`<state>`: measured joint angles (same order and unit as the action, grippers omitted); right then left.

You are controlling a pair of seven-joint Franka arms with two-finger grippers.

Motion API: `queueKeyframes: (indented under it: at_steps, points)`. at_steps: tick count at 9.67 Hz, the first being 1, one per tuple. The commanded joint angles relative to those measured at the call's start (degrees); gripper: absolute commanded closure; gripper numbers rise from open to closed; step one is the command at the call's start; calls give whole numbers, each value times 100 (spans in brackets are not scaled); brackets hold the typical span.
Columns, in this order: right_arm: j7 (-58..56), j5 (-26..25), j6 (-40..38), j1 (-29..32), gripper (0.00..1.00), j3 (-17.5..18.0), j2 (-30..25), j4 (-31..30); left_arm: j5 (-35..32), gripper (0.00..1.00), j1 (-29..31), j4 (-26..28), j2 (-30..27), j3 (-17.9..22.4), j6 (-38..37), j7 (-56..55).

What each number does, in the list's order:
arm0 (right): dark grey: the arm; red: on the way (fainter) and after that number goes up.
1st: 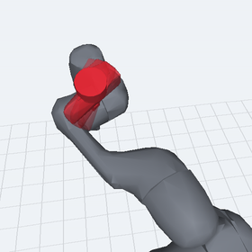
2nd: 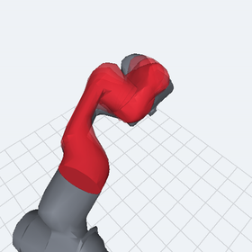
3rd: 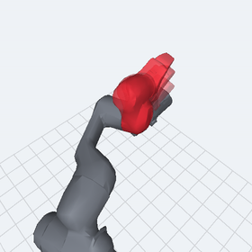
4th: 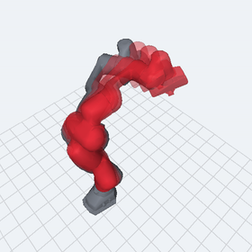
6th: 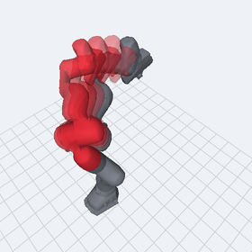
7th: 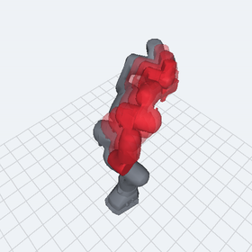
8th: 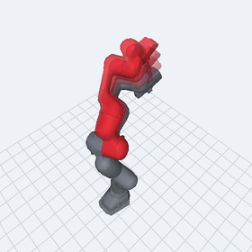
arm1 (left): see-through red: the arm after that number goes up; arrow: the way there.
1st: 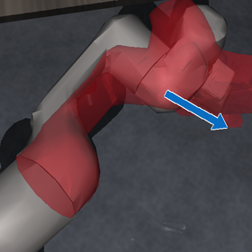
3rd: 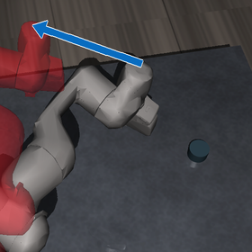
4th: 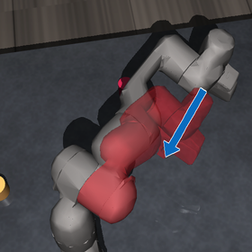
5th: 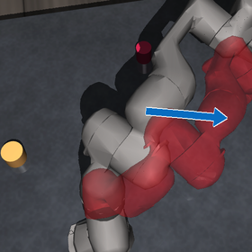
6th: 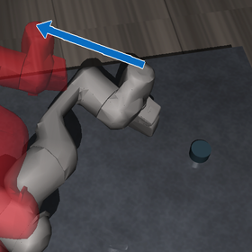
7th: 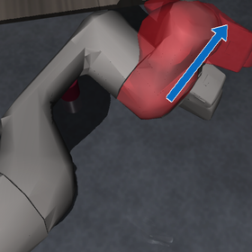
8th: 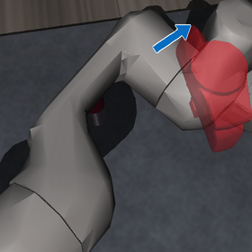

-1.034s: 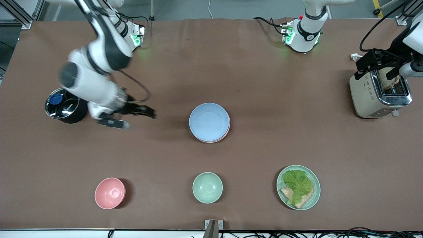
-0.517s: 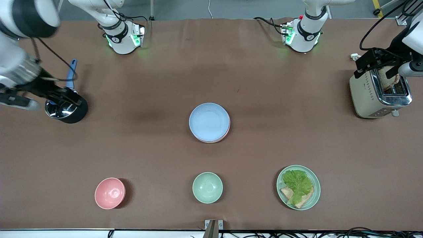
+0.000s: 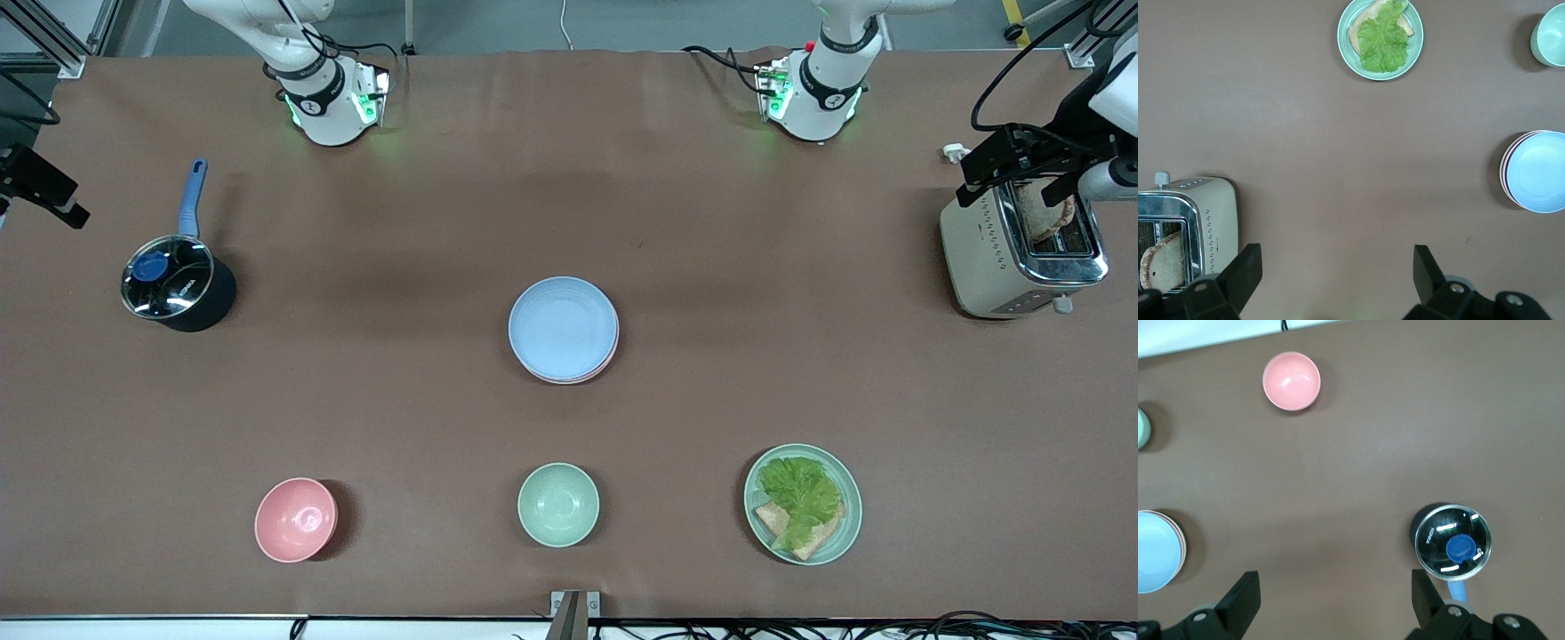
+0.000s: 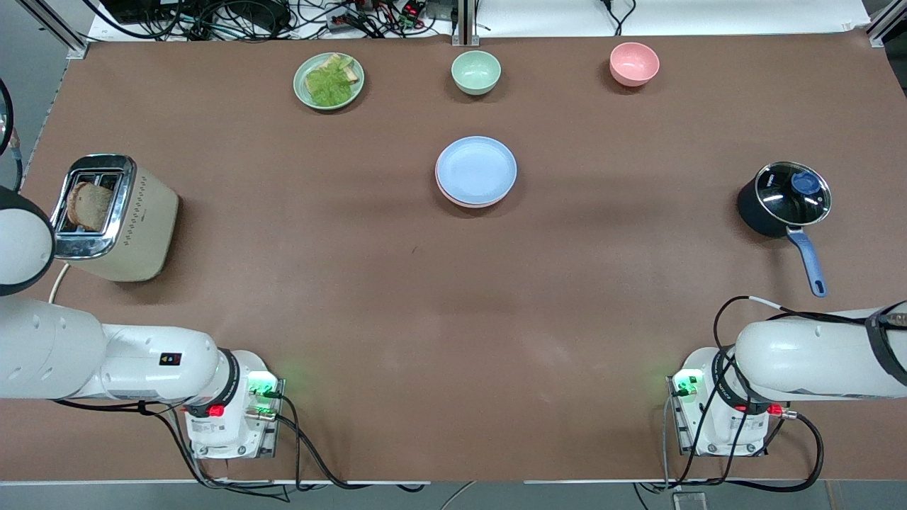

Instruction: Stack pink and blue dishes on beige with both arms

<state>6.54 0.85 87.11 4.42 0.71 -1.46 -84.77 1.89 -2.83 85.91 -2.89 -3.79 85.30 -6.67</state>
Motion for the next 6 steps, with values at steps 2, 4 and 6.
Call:
queueKeyframes:
  at_steps: [2,4,6]
  points:
    - [48,109,-396,-72,0,-80,533,541,-22,0,46,172,-10,-25,-58,-27]
    - [31,109,-282,-64,0,-71,515,321,-22,0,55,163,-18,-16,-49,34]
    - [14,91,-55,-64,0,-80,341,-38,-22,0,55,163,-9,-16,-49,34]
